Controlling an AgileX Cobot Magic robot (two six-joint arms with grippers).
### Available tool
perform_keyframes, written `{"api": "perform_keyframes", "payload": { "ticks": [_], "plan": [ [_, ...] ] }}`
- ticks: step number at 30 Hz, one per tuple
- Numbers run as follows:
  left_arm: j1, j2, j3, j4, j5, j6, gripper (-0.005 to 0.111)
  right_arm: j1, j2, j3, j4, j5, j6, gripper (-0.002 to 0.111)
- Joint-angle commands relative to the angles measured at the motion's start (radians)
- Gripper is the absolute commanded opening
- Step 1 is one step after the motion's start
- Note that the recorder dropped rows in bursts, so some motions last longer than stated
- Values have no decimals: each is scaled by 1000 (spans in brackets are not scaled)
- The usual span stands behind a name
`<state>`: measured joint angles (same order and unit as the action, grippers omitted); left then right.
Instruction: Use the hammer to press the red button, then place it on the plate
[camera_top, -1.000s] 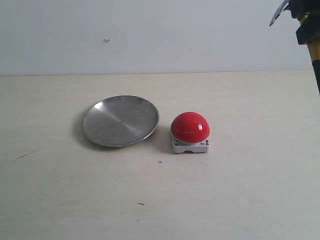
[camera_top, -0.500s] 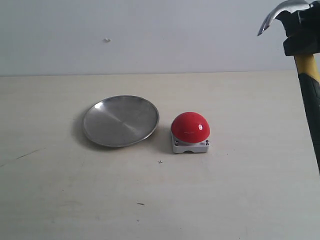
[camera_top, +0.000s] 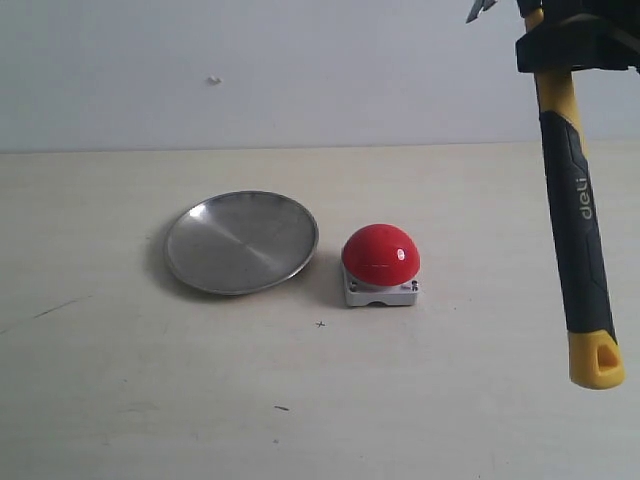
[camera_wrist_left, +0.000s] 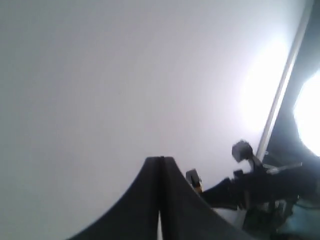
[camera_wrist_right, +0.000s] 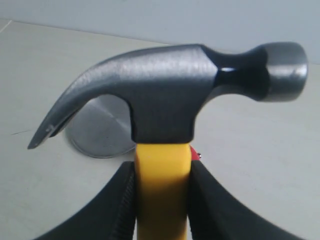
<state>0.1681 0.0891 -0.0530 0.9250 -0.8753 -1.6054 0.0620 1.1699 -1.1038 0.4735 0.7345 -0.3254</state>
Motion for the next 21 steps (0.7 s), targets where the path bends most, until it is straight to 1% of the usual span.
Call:
{"api": "perform_keyframes", "payload": {
  "ticks": [1,3,6,9,10,11,14,17,21],
  "plan": [
    [21,114,-57,172,-22,-32,5,-4,-12,-9,52,-57,-32,0],
    [23,187,-66,194,-49,-24,14,-4,-12,-9,72,-59,-39,0],
    [23,305,-66,241,-114,-12,31,-4,-12,-9,105,-59,-96,0],
    [23,413,-66,246,-174,59,43,-4,-12,-9,105,-61,-98,0],
    [23,443,-66,244,-209,82,45,-4,-12,-9,105,-61,-98,0],
    [23,479,-66,239,-248,114,47,-4,-12,-9,105,-59,-97,0],
    [23,580,-66,221,-346,216,47,-4,-12,-9,120,-50,-96,0],
    [20,662,-79,186,-346,276,47,-4,-12,-9,120,-49,-98,0],
    [20,772,-173,186,-343,290,47,-4,-12,-9,120,-49,-98,0]
  ]
}}
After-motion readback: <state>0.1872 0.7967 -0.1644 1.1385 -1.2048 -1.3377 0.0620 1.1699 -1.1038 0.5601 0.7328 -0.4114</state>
